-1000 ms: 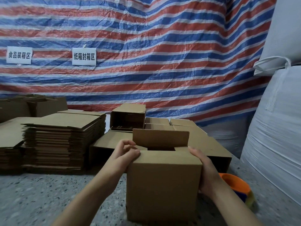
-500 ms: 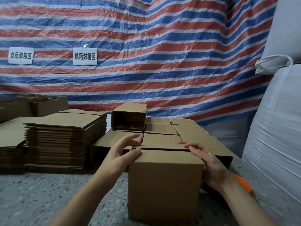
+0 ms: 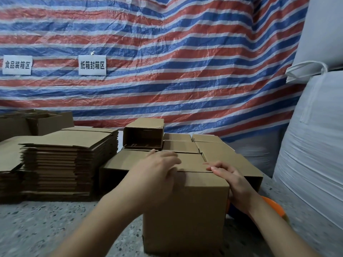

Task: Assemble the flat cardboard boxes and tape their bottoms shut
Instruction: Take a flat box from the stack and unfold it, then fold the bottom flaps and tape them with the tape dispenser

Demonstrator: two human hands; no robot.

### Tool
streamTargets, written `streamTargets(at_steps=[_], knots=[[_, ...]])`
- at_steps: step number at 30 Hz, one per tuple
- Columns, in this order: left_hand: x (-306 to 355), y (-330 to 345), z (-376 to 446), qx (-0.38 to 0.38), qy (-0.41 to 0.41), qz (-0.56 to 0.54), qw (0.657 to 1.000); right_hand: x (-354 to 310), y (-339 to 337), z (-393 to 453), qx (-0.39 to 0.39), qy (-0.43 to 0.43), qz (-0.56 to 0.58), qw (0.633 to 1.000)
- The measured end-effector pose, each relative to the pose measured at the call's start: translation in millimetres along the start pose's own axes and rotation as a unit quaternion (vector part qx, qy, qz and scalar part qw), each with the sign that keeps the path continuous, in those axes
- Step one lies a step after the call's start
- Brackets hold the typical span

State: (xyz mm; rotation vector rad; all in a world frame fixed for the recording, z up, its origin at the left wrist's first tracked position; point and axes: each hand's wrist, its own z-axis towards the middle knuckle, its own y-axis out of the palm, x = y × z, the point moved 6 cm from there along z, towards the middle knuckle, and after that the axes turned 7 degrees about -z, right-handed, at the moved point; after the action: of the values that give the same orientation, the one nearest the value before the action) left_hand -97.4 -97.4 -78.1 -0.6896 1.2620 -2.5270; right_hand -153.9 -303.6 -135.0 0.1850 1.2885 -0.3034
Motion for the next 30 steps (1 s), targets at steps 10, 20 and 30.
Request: streamTargets(at_steps=[10,20,30], knots=[[18,33,11,-0.153,0.045,0.022,0.987,-12,-29,10,0.046,0.014,-0.22,0.974],[20,33,11,-0.126,0.055,0.023,0.99,48,-94,-22,0.071,0.192,-0.753,0.625],[20,33,7,-0.069,0.098,0.03,0.992,37,-100,-29,0.062,0.185,-0.633,0.749]])
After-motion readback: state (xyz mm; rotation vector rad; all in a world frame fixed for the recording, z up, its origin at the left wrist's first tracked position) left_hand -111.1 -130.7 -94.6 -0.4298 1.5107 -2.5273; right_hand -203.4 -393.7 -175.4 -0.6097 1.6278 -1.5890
